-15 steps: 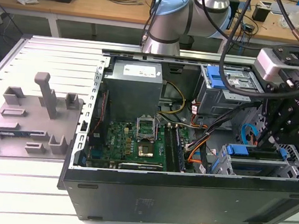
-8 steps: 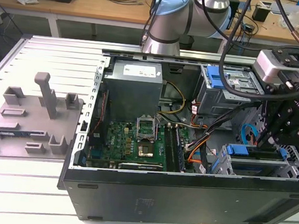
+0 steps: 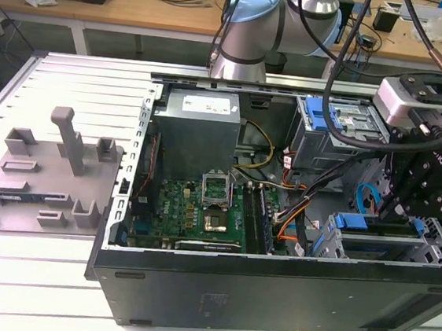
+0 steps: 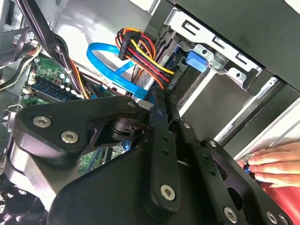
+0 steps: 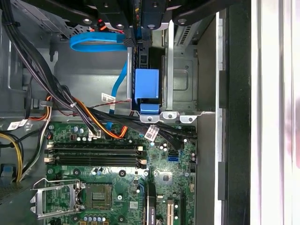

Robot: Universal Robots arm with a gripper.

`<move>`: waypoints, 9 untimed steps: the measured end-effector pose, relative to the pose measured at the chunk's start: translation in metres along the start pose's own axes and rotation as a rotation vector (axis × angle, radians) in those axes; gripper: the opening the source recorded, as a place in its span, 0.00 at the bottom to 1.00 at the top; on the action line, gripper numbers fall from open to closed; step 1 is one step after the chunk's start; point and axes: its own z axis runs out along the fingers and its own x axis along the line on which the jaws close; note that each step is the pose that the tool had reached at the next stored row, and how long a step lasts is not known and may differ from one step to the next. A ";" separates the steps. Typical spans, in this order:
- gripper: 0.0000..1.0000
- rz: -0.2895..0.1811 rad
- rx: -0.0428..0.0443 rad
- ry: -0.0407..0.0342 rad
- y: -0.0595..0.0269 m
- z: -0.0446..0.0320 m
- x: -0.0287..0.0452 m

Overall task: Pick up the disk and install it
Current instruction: 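Insert the second disk wire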

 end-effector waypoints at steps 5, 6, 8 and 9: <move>0.16 0.000 0.0005 0.0001 0.0000 0.0025 -0.0001; 0.16 0.000 0.0007 0.0001 0.0000 0.0029 -0.0001; 0.16 0.000 0.0015 0.0002 0.0000 0.0036 -0.0001; 0.16 0.000 0.0020 0.0002 0.0000 0.0040 -0.0001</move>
